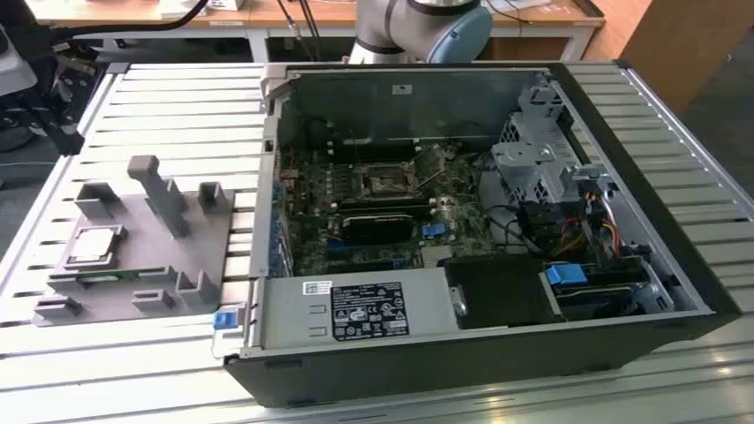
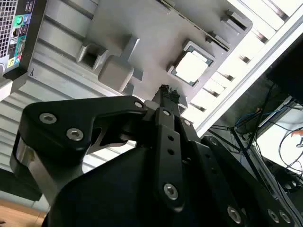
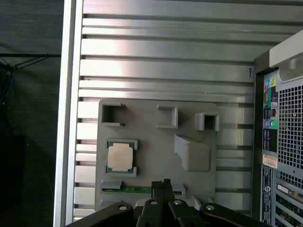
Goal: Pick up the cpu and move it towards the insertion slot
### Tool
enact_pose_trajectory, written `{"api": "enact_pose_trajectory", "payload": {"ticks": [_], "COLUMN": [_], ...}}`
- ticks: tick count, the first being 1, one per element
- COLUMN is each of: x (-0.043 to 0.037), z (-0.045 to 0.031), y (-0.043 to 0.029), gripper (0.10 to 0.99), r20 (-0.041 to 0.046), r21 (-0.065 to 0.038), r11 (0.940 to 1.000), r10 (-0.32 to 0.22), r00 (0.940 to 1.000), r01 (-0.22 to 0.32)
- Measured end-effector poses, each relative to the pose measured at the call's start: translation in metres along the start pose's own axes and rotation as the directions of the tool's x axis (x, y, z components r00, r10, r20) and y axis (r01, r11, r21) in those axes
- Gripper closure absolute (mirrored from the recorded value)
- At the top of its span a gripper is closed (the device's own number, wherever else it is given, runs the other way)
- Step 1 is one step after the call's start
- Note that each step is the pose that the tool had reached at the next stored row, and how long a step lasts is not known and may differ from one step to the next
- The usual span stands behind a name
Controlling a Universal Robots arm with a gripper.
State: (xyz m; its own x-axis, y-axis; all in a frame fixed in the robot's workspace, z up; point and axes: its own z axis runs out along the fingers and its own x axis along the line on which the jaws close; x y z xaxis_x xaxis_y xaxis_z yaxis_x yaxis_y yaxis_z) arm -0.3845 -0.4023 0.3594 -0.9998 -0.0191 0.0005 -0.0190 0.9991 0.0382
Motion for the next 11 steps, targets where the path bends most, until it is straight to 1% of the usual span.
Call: {"api": "enact_pose_trajectory", "payload": {"ticks": [6,11], "x": [0.0010,0.0081], "z": [-0.0001,0.0001], "y": [0.0000,0.0001], "gripper": [0.980,0.980], "r20": [-0.0002,0.0000], "r21": [0.000,0.000], "r11": [1.0000,1.0000], "r10": [0.000,0.000], "r00": [1.0000,1.0000], "r01": [0.000,0.000]}}
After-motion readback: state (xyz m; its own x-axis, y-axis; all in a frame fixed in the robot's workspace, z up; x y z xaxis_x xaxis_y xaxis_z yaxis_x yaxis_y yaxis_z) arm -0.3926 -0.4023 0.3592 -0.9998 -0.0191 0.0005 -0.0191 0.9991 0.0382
